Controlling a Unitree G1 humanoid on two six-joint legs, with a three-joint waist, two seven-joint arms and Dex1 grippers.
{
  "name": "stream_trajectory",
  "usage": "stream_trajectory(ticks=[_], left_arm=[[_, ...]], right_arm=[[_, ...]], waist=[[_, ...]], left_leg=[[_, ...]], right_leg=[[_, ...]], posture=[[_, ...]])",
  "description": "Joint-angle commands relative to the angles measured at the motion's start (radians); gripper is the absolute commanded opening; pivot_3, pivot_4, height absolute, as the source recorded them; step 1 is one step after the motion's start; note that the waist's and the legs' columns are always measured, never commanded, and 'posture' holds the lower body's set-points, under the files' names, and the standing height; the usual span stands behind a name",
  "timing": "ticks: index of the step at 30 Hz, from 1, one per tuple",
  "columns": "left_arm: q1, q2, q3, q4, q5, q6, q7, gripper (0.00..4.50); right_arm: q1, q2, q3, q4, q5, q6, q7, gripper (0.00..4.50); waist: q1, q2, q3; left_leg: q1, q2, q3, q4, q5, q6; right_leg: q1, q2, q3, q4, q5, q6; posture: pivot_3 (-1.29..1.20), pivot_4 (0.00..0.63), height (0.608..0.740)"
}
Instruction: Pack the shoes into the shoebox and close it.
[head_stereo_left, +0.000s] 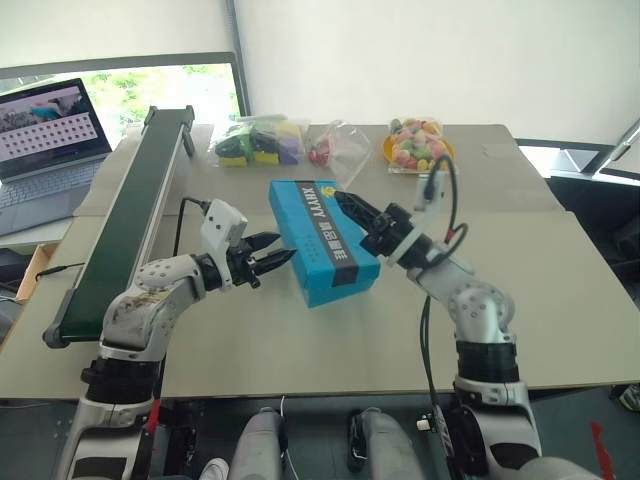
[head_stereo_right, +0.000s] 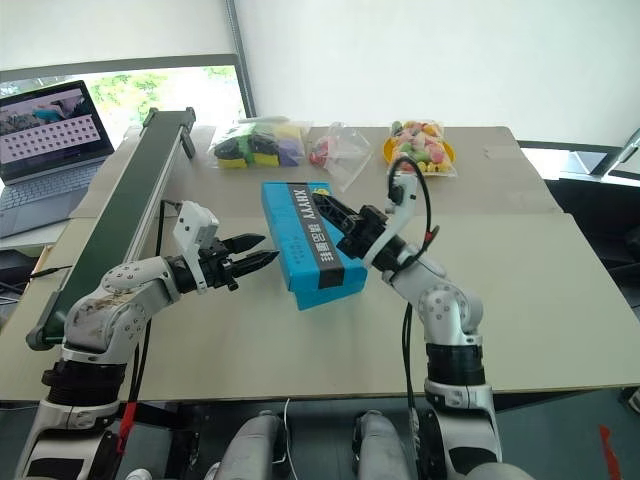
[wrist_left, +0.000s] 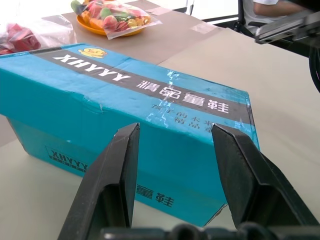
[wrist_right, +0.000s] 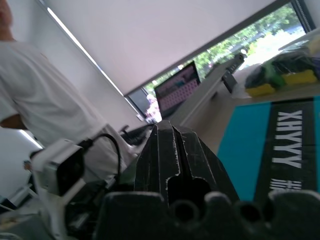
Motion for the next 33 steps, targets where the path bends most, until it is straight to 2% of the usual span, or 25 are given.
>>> stream_trajectory(ticks=[1, 3, 9, 14, 16, 22, 26, 30, 33], left_arm=[[0.020, 0.021, 0.057, -0.069, -0.018, 0.011, 0.024, 2.42], [0.043, 0.031, 0.076, -0.093, -0.023, 0.020, 0.035, 2.42], [0.127, 0.055, 0.158, -0.184, -0.047, 0.057, 0.078, 2.42], [0.168, 0.054, 0.189, -0.233, -0.060, 0.072, 0.117, 2.42], [0.179, 0.049, 0.196, -0.252, -0.065, 0.079, 0.131, 2.42], [0.205, 0.035, 0.197, -0.296, -0.079, 0.090, 0.167, 2.42], [0.207, 0.022, 0.193, -0.305, -0.094, 0.087, 0.187, 2.42], [0.203, -0.008, 0.189, -0.320, -0.114, 0.086, 0.210, 2.42], [0.209, -0.020, 0.192, -0.328, -0.131, 0.090, 0.219, 2.42]], right_arm=[[-0.104, 0.026, 0.054, 0.135, -0.132, -0.084, -0.002, 0.05], [-0.162, 0.048, 0.077, 0.253, -0.195, -0.123, 0.013, 0.05], [-0.297, 0.123, 0.138, 0.560, -0.329, -0.235, 0.123, 0.05], [-0.332, 0.164, 0.214, 0.749, -0.458, -0.275, 0.173, 0.05], [-0.326, 0.171, 0.259, 0.833, -0.534, -0.300, 0.169, 0.05], [-0.323, 0.162, 0.262, 0.929, -0.627, -0.372, 0.154, 0.05], [-0.327, 0.143, 0.215, 0.866, -0.611, -0.366, 0.160, 0.05], [-0.226, 0.067, 0.030, 0.321, -0.366, -0.133, 0.210, 0.05], [-0.150, 0.007, -0.012, 0.044, -0.273, 0.012, 0.212, 0.05]], waist=[[-0.001, 0.000, 0.000], [-0.002, 0.000, 0.000], [-0.002, 0.000, 0.000], [0.002, 0.000, 0.000], [0.000, -0.001, -0.001], [-0.001, -0.001, -0.004], [0.002, 0.000, -0.005], [0.022, 0.000, -0.004], [0.023, 0.001, -0.003]], left_leg=[[0.000, 0.000, 0.000, 0.000, 0.001, 0.001], [-0.001, 0.000, 0.000, -0.001, 0.004, 0.007], [-0.003, 0.000, 0.001, -0.001, 0.004, 0.007], [-0.002, 0.000, -0.001, 0.000, 0.004, 0.007], [-0.001, 0.001, -0.002, 0.001, 0.001, 0.000], [0.015, 0.001, -0.002, -0.001, -0.001, -0.003], [0.016, 0.001, -0.003, -0.001, -0.002, -0.004], [0.011, 0.000, -0.004, -0.001, -0.001, -0.004], [-0.004, -0.002, -0.004, 0.001, 0.002, 0.001]], right_leg=[[0.000, 0.000, 0.000, 0.000, 0.001, 0.001], [-0.001, 0.001, 0.000, 0.001, 0.002, 0.004], [-0.001, 0.001, 0.000, 0.000, 0.001, 0.004], [0.000, 0.001, -0.002, 0.001, 0.001, 0.004], [0.000, 0.001, -0.002, 0.001, 0.001, 0.004], [0.014, 0.001, -0.003, 0.000, -0.002, -0.003], [0.014, 0.000, -0.004, 0.000, -0.003, -0.003], [0.013, -0.001, -0.005, -0.001, -0.003, -0.003], [0.000, -0.002, -0.003, 0.001, 0.002, 0.004]], posture=[[0.00, 0.150, 0.681], [0.00, 0.150, 0.681], [0.00, 0.150, 0.681], [0.00, 0.150, 0.681], [0.00, 0.150, 0.681], [0.00, 0.150, 0.681], [0.00, 0.150, 0.681], [0.00, 0.150, 0.681], [0.00, 0.150, 0.681]])
